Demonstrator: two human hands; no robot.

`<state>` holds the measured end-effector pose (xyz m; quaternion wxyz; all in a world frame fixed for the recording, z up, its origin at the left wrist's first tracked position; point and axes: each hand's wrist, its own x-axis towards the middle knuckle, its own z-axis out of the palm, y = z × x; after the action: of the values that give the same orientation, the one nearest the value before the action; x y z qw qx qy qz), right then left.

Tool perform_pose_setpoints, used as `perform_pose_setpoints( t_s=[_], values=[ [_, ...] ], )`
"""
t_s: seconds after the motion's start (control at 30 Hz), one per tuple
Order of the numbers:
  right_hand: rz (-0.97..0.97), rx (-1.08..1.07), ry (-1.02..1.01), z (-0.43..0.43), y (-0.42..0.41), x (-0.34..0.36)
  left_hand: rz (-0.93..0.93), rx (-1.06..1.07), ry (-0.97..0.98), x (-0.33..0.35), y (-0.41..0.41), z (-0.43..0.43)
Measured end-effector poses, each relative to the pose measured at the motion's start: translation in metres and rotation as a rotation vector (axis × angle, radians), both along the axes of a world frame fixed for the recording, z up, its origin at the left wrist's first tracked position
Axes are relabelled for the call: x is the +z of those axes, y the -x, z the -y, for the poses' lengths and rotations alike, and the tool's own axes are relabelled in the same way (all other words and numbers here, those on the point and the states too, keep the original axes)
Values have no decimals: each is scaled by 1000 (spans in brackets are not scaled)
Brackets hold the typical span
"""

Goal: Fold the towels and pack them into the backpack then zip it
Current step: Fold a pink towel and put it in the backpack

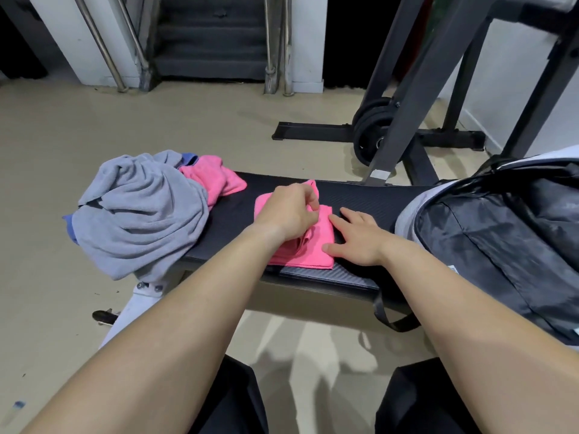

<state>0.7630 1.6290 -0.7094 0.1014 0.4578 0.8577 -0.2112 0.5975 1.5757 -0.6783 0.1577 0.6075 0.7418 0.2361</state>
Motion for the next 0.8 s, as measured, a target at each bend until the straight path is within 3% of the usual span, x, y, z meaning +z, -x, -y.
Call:
perform_pose_setpoints(
  t_s=[0.3, 0.43, 0.5, 0.6, 0.8],
  values=[
    [-79, -26, 47, -11, -5, 0, -2, -135, 75, -7, -18, -9],
    [-262, -156, -78, -16, -6, 7, 154, 5, -92, 6, 2, -3],
    [-367, -160, -190, -14, -3, 10, 26, 49, -151, 2, 19, -1],
    [-420, -42, -320, -5, 14, 13, -201, 7, -31, -17, 37, 2],
    [-149, 126, -275, -2, 44, -1, -307, -118, 63, -41, 46, 9]
  ],
)
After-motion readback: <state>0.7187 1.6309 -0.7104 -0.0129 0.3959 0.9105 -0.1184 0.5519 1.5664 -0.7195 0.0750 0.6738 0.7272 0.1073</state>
